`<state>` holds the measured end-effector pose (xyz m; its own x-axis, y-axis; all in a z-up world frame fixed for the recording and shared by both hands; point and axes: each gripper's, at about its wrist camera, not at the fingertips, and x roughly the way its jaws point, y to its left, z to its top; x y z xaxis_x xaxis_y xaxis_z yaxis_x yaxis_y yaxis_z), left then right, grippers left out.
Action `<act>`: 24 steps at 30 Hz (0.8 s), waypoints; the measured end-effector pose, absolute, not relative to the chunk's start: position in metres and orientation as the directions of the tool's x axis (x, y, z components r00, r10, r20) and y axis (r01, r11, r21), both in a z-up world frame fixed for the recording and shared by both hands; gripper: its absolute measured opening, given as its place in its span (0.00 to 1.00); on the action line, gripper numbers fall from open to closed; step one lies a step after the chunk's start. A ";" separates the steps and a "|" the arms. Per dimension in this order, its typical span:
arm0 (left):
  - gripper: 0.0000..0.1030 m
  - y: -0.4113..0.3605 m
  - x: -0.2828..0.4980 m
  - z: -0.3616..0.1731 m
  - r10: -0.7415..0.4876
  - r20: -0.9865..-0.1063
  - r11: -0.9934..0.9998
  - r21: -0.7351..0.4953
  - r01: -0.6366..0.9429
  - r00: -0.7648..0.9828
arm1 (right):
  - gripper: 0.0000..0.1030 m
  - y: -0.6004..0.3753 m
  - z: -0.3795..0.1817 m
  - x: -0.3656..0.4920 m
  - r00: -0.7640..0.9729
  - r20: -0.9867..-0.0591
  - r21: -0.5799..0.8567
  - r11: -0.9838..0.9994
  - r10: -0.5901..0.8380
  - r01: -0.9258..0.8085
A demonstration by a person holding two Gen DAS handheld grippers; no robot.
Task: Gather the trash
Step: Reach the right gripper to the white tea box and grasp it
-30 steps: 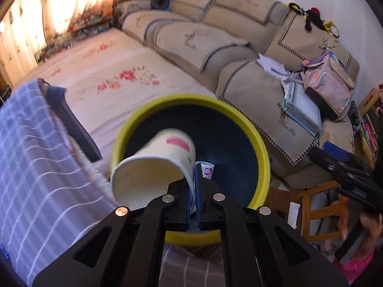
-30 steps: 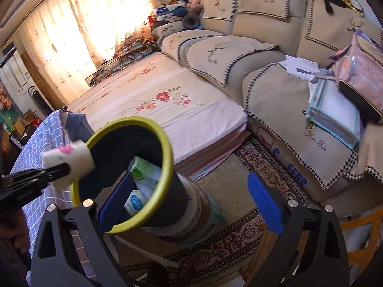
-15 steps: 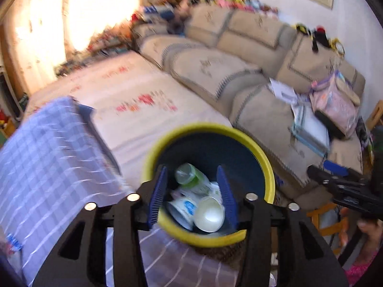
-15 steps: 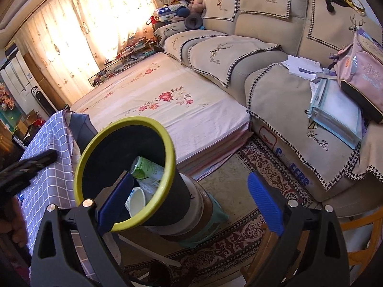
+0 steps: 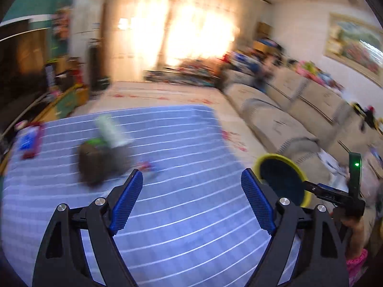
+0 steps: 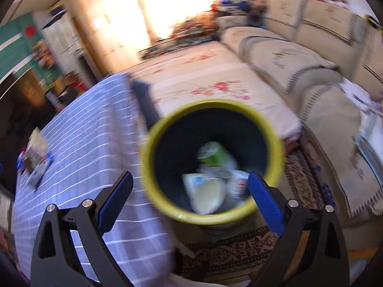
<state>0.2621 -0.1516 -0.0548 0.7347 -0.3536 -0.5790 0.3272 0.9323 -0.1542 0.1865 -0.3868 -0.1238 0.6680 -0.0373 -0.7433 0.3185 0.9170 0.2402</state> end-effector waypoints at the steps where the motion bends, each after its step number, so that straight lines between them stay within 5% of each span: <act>1: 0.81 -0.135 0.256 -0.054 -0.310 -0.575 0.948 -0.131 0.289 0.757 | 0.89 -0.376 -0.123 0.193 0.671 -0.742 0.243 0.925 -0.017 0.292; 6: 0.81 -0.065 0.235 -0.051 -0.137 -0.543 0.990 -0.047 0.132 0.828 | 0.89 -0.287 -0.110 0.237 0.685 -0.719 0.244 0.966 0.118 0.090; 12: 0.81 -0.012 0.232 -0.061 -0.116 -0.546 0.993 -0.087 0.081 0.830 | 0.88 -0.185 -0.076 0.293 0.730 -0.648 0.177 0.975 0.219 -0.136; 24: 0.81 0.005 0.244 -0.090 -0.150 -0.579 0.986 -0.146 0.079 0.801 | 0.61 -0.096 -0.086 0.382 0.675 -0.683 0.108 0.953 0.277 -0.283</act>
<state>0.2443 0.0055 -0.0899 0.8014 -0.1499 -0.5790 0.0791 0.9862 -0.1457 0.3816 -0.0959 -0.0864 0.6755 0.2774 -0.6832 -0.2825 0.9532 0.1078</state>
